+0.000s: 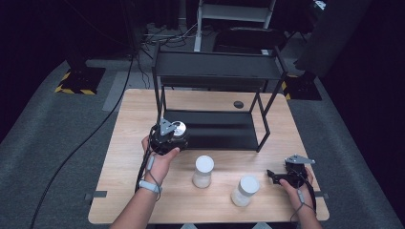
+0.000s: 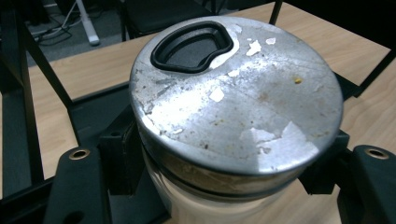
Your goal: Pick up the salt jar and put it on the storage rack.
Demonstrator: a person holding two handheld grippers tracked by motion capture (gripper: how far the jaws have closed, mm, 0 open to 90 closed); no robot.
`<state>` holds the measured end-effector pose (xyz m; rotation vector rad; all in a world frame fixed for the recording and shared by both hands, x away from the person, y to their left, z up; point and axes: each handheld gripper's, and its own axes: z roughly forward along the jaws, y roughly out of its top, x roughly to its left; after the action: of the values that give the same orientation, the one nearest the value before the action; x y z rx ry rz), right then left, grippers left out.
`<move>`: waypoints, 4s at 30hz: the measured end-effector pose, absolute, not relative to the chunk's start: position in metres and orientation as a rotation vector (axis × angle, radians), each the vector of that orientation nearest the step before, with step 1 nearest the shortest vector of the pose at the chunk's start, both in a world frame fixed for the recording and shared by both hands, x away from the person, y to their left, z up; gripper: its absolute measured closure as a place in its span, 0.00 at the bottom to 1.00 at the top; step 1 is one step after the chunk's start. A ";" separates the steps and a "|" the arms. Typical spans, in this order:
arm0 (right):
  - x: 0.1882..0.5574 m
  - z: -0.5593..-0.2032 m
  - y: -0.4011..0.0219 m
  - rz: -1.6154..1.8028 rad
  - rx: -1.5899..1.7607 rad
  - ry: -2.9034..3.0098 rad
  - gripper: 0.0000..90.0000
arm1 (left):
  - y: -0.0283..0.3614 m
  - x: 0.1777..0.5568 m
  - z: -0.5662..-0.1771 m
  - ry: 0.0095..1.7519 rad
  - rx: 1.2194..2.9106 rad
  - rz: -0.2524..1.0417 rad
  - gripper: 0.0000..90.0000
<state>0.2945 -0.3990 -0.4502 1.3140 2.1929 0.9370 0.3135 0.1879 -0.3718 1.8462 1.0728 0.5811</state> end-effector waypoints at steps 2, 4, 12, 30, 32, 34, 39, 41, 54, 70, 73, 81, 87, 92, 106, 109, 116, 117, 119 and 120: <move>0.294 -0.450 -0.399 0.937 1.314 2.193 0.03 | 0.186 0.318 -0.372 1.070 1.851 0.585 0.33; 0.294 -0.450 -0.399 0.937 1.314 2.193 0.03 | 0.186 0.324 -0.373 1.075 1.846 0.578 0.33; 0.294 -0.450 -0.399 0.937 1.315 2.192 0.03 | 0.182 0.340 -0.381 1.087 1.818 0.581 0.33; 0.293 -0.450 -0.398 0.934 1.323 2.184 0.03 | 0.164 0.380 -0.394 1.108 1.886 0.547 0.33; 0.293 -0.450 -0.398 0.934 1.323 2.184 0.03 | 0.161 0.384 -0.394 1.104 1.911 0.543 0.33; 0.293 -0.450 -0.398 0.934 1.323 2.184 0.03 | 0.159 0.387 -0.395 1.101 1.926 0.542 0.33; 0.293 -0.450 -0.398 0.934 1.323 2.184 0.03 | 0.155 0.394 -0.399 1.115 1.949 0.527 0.33; 0.293 -0.450 -0.398 0.934 1.324 2.184 0.03 | 0.155 0.396 -0.399 1.114 1.958 0.526 0.33; 0.293 -0.450 -0.398 0.933 1.323 2.185 0.03 | 0.154 0.403 -0.403 1.132 1.992 0.502 0.33; 0.293 -0.450 -0.398 0.934 1.324 2.184 0.03 | 0.164 0.377 -0.395 1.073 1.881 0.613 0.17; 0.293 -0.450 -0.398 0.933 1.322 2.184 0.03 | 0.168 0.371 -0.390 1.076 1.872 0.610 0.17; 0.293 -0.450 -0.398 0.933 1.321 2.185 0.03 | 0.179 0.348 -0.375 1.063 1.870 0.625 0.17; 0.293 -0.450 -0.398 0.932 1.322 2.186 0.03 | 0.183 0.331 -0.366 1.044 1.863 0.642 0.17; 0.294 -0.450 -0.398 0.932 1.322 2.188 0.03 | 0.186 0.322 -0.362 1.032 1.867 0.641 0.17; 0.296 -0.450 -0.399 0.936 1.311 2.200 0.03 | 0.205 0.288 -0.359 1.022 1.886 0.640 0.17; 0.296 -0.450 -0.399 0.936 1.311 2.200 0.03 | 0.212 0.281 -0.361 1.035 1.885 0.637 0.16; 0.296 -0.450 -0.399 0.936 1.312 2.199 0.03 | 0.223 0.266 -0.366 1.054 1.903 0.647 0.16; 0.296 -0.450 -0.399 0.936 1.312 2.199 0.03 | 0.224 0.265 -0.367 1.057 1.908 0.645 0.15; 0.296 -0.450 -0.399 0.936 1.314 2.197 0.03 | 0.227 0.262 -0.369 1.059 1.919 0.644 0.15; 0.296 -0.450 -0.399 0.935 1.315 2.196 0.03 | 0.227 0.260 -0.370 1.063 1.923 0.651 0.15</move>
<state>0.2958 -0.3986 -0.4497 1.3151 2.1961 0.9346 0.2604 0.2270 -0.3704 1.9232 1.0630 0.6506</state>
